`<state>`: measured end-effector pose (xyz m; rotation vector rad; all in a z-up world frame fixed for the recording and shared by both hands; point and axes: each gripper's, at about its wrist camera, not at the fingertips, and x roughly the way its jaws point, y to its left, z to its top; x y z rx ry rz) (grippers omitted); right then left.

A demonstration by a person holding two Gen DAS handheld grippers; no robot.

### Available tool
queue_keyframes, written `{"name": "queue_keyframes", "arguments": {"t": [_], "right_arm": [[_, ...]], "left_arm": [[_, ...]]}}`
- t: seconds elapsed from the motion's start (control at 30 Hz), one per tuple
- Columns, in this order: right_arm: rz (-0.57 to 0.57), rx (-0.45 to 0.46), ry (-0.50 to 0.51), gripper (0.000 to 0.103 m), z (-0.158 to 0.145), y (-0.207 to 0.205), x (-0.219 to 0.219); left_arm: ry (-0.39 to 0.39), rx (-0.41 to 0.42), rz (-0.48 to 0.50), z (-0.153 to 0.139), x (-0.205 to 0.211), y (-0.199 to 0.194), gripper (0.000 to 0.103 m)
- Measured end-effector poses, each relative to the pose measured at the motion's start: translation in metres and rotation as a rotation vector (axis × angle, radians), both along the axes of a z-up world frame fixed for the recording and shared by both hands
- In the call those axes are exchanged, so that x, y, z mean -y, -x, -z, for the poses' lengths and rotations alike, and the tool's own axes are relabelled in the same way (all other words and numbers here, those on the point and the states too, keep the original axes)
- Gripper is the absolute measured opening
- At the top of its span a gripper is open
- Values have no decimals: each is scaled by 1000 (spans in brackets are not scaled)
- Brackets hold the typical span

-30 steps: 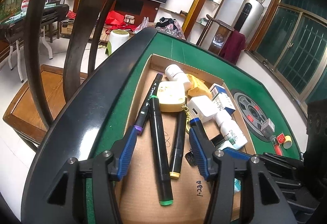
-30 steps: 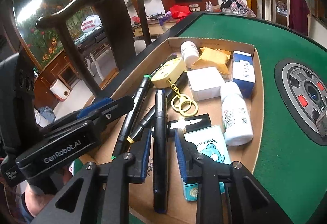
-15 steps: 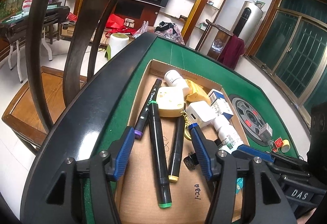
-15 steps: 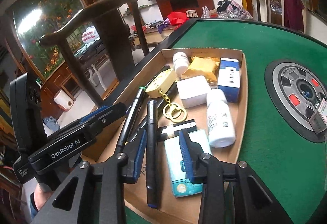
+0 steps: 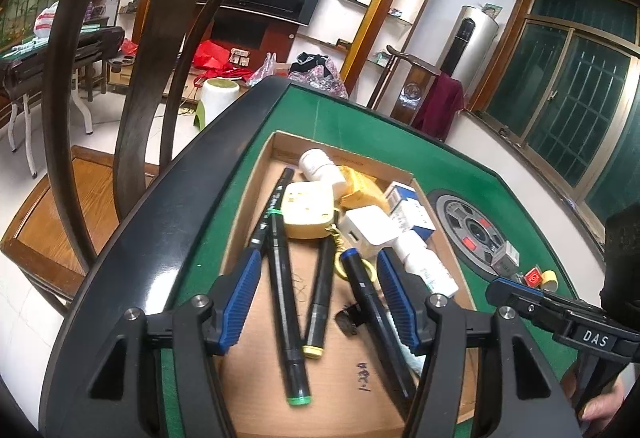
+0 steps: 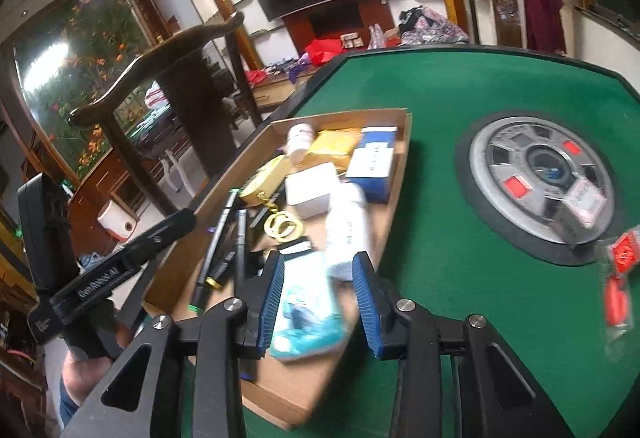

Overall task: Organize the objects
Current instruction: 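Move both open tools back over the remaining items on the table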

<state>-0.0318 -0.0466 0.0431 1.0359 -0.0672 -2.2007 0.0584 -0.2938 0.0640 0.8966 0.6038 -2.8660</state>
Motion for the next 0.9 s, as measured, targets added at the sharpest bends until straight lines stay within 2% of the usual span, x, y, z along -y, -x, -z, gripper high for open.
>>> {"name": "queue_keyframes", "arguments": {"t": [0.23, 0.47, 0.6, 0.73, 0.8, 0.9], "right_arm": [[85, -18, 13, 42, -3, 12, -59], [231, -44, 53, 44, -12, 33, -150], [323, -42, 51, 45, -9, 47, -204], [401, -22, 73, 45, -5, 57, -250], [431, -11, 85, 45, -5, 60, -269], [456, 21, 123, 45, -3, 62, -287]], "left_arm": [[20, 5, 62, -16, -32, 4, 60], [15, 27, 205, -39, -88, 22, 60], [-17, 78, 311, -40, -135, 50, 60], [25, 142, 413, -37, -193, 86, 60], [-1, 193, 453, -32, -218, 107, 60], [-63, 253, 458, -24, -247, 139, 60]]}}
